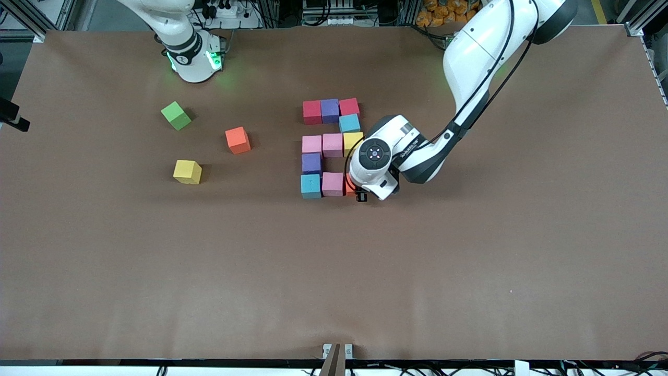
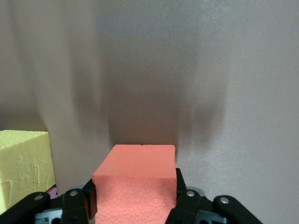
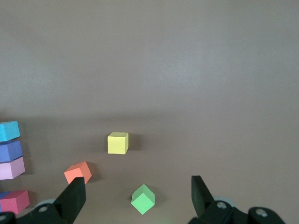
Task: Form number 2 with 11 blocks
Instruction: 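Lower the orange cube beside the pink cube with the left gripper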
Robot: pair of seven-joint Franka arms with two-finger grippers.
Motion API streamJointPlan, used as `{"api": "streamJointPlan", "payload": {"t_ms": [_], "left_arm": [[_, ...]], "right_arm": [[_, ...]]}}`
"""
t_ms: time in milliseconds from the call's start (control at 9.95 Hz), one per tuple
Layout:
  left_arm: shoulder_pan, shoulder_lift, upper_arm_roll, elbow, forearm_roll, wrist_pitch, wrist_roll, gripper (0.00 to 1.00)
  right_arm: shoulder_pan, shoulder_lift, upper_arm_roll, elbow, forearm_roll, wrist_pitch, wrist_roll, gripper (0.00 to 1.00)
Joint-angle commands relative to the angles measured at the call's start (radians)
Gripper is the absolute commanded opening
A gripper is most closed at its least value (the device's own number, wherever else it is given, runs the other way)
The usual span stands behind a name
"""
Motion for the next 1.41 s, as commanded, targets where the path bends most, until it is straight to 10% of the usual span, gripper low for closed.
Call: {"api": "streamJointPlan", "payload": {"t_ms": [0,603,804,1306], "left_arm": [[-0.019,0.010,0.015,0.036,-0.006,-0.017,-0.008,0.00],[-0.030,0.030,0.016,0.061,-0.003,-0.017,-0.005,0.08],[-0.031,0.031,0.016,0.060,-0.002,-0.017,-0.003,0.99],[-0.028,-0.008,0.015,0.060,0.003,-0.089,0.003,1.00]], "right_arm": [[-0.003,-0.001,0.008,0.008,0.008,0.035,0.009,1.00],[-0.001,-0.001,0.007,0.008,0.008,0.040,0.004,1.00],[0.000,-0.001,0.007,0.008,0.008,0.040,0.002,1.00],[-0.001,-0.001,0.008,0.008,0.008,0.040,0.002,1.00]]}}
